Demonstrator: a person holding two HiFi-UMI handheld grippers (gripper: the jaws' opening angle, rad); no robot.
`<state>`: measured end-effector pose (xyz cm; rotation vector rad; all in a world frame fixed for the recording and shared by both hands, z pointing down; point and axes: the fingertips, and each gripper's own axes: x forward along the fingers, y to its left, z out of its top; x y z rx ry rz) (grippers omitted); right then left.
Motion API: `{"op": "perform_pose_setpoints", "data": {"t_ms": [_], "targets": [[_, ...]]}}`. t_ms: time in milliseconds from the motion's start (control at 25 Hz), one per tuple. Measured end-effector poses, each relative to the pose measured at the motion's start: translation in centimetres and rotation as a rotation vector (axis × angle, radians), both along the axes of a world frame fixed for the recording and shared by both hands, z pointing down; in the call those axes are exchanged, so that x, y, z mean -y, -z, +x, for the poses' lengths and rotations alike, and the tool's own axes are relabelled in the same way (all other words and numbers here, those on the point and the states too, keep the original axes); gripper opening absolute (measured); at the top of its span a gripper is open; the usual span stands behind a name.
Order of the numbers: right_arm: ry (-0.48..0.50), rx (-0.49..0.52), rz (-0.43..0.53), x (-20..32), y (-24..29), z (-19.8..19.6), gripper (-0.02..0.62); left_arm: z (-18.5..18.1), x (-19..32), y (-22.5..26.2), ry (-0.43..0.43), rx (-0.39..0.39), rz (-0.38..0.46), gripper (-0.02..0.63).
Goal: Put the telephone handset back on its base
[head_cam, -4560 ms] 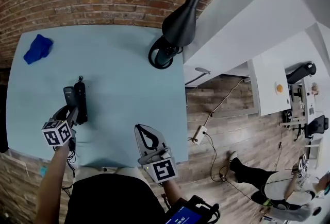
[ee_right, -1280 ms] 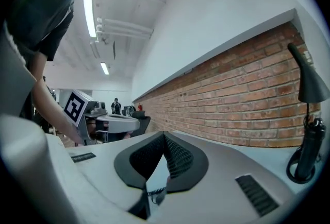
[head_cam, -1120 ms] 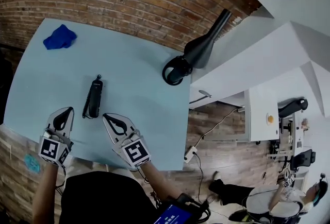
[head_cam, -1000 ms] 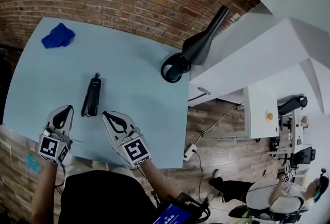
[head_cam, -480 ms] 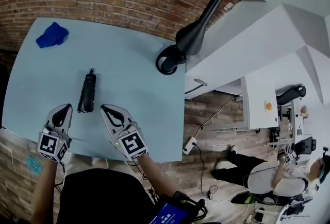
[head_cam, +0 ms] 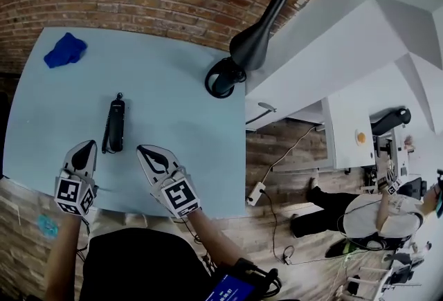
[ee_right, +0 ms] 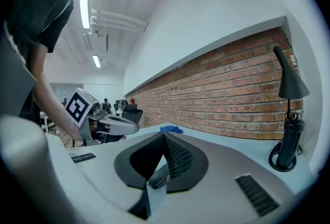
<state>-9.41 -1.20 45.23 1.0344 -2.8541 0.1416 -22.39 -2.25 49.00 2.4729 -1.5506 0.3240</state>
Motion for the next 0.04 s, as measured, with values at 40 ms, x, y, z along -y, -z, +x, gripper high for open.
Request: {"op": "perform_pose_setpoints", "data": {"t_ms": [40], "targets": [[-0.002,-0.007,-0.004,-0.19,-0.15,0.46,0.008,0.15,0.07,-0.56,0.017,-0.005,-0.011,0.031]]}}
